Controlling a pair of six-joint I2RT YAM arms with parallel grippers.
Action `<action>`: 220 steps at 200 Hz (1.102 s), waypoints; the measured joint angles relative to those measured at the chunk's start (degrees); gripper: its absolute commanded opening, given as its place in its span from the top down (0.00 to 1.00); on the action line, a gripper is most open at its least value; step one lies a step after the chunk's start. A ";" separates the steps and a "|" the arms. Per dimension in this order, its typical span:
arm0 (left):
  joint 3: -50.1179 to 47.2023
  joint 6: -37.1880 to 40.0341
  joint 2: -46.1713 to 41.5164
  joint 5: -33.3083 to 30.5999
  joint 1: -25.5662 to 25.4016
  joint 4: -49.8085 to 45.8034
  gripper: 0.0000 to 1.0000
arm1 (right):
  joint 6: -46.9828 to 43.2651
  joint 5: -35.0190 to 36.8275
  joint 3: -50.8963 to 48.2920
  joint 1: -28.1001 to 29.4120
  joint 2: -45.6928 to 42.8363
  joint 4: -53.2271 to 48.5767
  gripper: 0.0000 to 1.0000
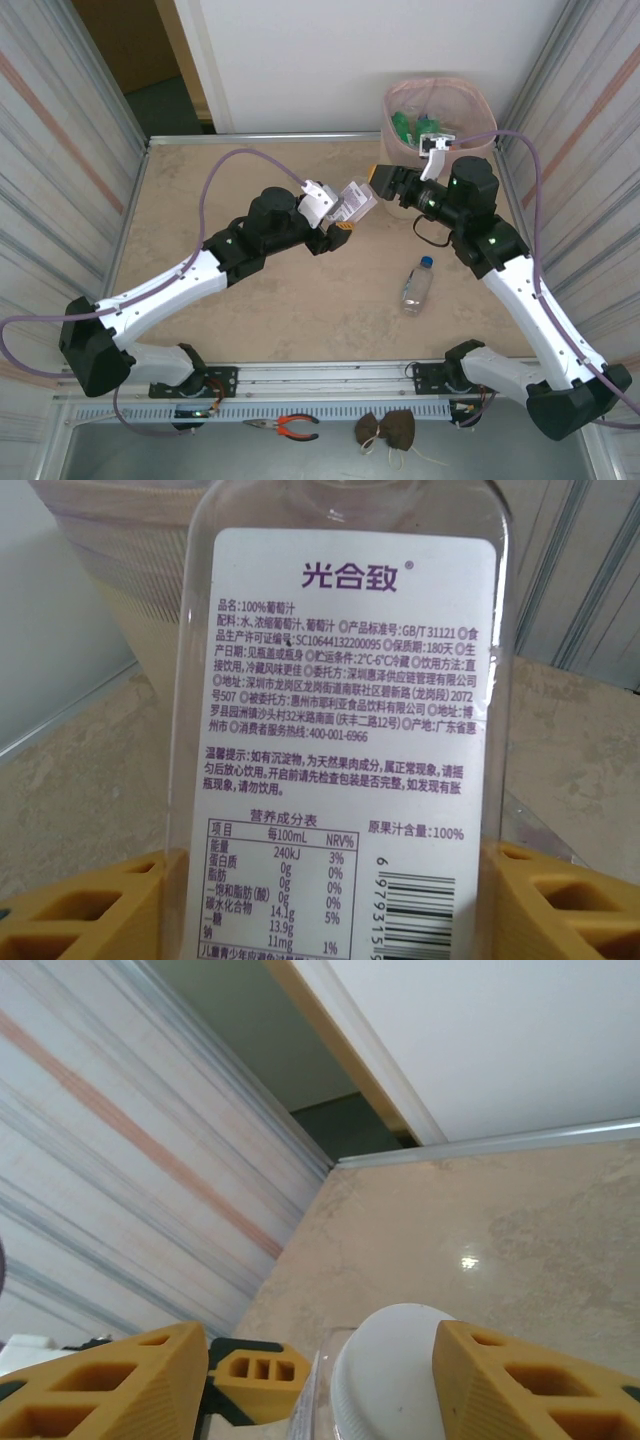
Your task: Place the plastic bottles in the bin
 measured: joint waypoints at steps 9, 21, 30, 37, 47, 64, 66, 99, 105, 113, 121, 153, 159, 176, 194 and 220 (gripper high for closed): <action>0.00 -0.04 -0.07 0.02 0.00 0.00 0.48 | 0.00 0.87 -0.02 0.11 0.04 -0.13 0.39; -0.15 -0.07 -0.35 0.02 0.00 0.07 0.48 | 0.00 1.73 -0.04 0.13 0.09 -0.39 0.39; -0.26 -0.13 -0.66 0.02 0.00 0.15 0.48 | -0.02 2.23 -0.04 0.13 0.17 -0.61 0.39; -0.31 -0.20 -0.90 0.02 0.00 0.37 0.48 | -0.02 2.58 -0.04 0.13 0.24 -0.74 0.39; -0.33 -0.24 -1.11 0.02 0.00 0.79 0.48 | 0.00 2.84 -0.04 0.13 0.50 -0.87 0.39; -0.33 -0.26 -1.33 0.04 0.00 1.60 0.48 | 0.00 2.93 -0.04 0.22 1.05 -0.98 0.40; -0.33 -0.26 -1.33 0.04 0.00 1.66 0.48 | 0.00 2.91 -0.04 0.22 1.14 -0.98 0.41; -0.33 -0.48 -1.33 0.13 0.02 1.68 0.48 | 0.70 2.45 -0.50 0.44 1.60 0.44 0.51; -0.33 -0.52 -1.33 0.26 0.02 1.68 0.48 | 1.14 2.34 -0.66 0.50 1.60 0.74 0.52; -0.37 -0.61 -1.33 0.33 0.02 1.66 0.48 | 1.40 2.21 -0.79 0.59 1.60 1.09 0.55; -0.37 -0.68 -1.33 0.39 0.02 1.68 0.47 | 1.51 2.19 -0.79 0.72 1.62 1.44 0.57; -0.44 -0.87 -1.33 0.48 0.28 2.12 0.37 | 1.81 2.36 -0.79 0.76 1.62 1.97 0.61; -0.44 -0.90 -1.33 0.52 0.28 2.14 0.36 | 1.81 2.40 -0.79 0.76 1.62 1.97 0.62; -0.61 -0.92 -1.33 0.85 0.28 2.38 0.32 | 1.75 2.51 -0.79 0.76 1.62 1.95 0.62; -0.94 -1.01 -1.36 0.94 0.28 2.69 0.30 | 1.60 2.54 -0.74 0.74 1.73 1.88 0.62; -1.11 -1.03 -1.49 1.33 0.28 3.28 0.28 | 1.29 1.29 1.09 -0.33 3.10 1.05 0.62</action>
